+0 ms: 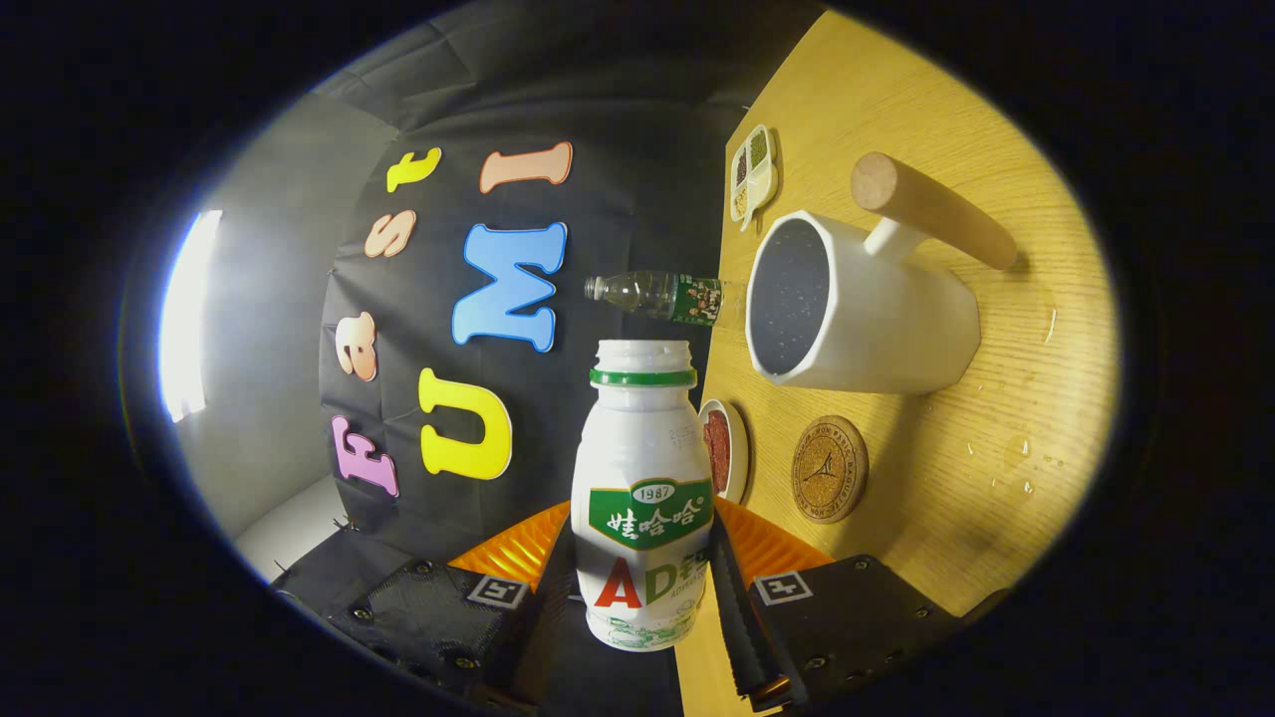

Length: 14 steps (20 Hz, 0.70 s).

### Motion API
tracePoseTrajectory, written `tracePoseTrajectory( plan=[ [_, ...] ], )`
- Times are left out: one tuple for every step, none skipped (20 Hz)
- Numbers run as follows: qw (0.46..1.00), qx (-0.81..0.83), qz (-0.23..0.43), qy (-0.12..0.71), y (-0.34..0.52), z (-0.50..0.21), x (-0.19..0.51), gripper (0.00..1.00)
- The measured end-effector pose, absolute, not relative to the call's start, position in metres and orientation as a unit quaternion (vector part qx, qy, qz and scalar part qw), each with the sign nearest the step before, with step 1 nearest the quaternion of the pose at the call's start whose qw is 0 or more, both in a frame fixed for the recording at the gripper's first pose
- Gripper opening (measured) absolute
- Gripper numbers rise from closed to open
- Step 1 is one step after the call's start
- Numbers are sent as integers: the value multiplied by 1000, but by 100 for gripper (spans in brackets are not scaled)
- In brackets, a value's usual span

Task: Take the bottle from table, then pour the juice into the cup, finally place the bottle on the coaster

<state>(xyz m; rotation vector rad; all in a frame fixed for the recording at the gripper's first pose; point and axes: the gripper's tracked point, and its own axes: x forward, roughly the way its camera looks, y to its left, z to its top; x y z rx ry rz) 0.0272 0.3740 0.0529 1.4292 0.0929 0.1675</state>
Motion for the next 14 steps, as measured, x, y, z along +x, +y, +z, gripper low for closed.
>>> tracePoseTrajectory(
  plan=[
    [748,658,77,41,374,53,27,67],
    [743,663,78,39,373,53,27,67],
    [737,670,79,37,373,54,27,67],
    [730,678,80,34,372,55,27,67],
    [724,684,80,32,372,55,26,67],
    [719,690,80,30,372,55,27,67],
    [716,693,79,30,372,55,27,67],
    [713,697,79,28,371,55,27,67],
    [707,702,81,23,371,57,26,67],
    [699,710,86,15,370,59,25,67],
    [692,716,89,11,370,61,26,67],
    [686,722,90,10,370,61,27,67],
    [682,726,90,10,370,61,28,67],
    [681,727,88,11,370,62,31,67]
  ],
)
